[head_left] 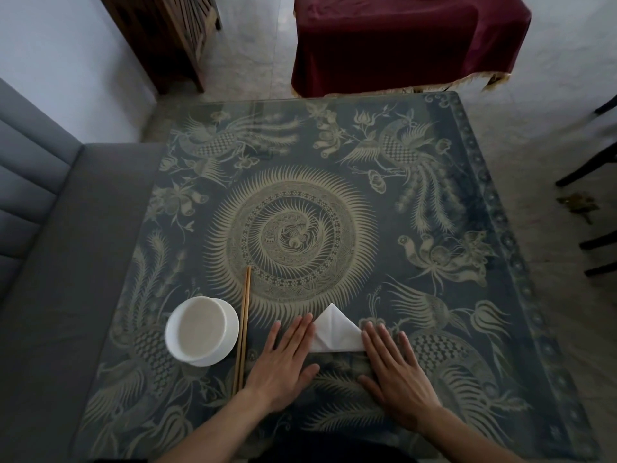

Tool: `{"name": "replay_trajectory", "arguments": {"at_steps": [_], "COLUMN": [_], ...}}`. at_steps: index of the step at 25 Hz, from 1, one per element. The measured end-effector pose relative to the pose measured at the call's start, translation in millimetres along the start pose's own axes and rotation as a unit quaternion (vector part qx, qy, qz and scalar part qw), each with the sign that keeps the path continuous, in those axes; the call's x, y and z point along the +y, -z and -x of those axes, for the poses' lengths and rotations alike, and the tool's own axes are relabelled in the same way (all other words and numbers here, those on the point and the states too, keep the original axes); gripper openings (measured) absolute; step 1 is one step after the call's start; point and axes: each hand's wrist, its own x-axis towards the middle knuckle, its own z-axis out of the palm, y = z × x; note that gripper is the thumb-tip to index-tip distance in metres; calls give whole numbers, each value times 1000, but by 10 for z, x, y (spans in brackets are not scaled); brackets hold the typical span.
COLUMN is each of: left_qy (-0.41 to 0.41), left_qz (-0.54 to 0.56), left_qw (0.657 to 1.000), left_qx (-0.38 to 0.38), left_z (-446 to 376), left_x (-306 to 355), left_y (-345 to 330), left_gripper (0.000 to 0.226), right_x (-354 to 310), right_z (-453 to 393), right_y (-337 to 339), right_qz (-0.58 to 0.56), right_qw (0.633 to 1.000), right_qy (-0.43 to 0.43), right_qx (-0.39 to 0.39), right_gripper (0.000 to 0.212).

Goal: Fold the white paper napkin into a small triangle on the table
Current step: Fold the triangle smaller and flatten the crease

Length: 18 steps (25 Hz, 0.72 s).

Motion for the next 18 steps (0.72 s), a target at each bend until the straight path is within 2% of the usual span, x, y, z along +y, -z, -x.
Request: {"name": "replay_trajectory", "arguments": {"at_steps": [5, 11, 18], "left_qy": [-32, -31, -54], "left_qz": [22, -3, 5], "left_qw": [999, 999, 999], "left_qx": [8, -29, 6], "left_z": [-301, -482, -506], "left_x": [131, 136, 107], "left_y": [147, 97, 62], "left_gripper": [67, 68, 68], "right_x": [-239, -360, -344], "right_z": [-360, -546, -554], "right_y": [118, -8, -79], "right_qz": [-2, -34, -51], "right_qw": [1000, 998, 997], "right_qy": [-3, -46, -53], "right_qx": [-18, -28, -19], "right_gripper": [71, 73, 78]}}
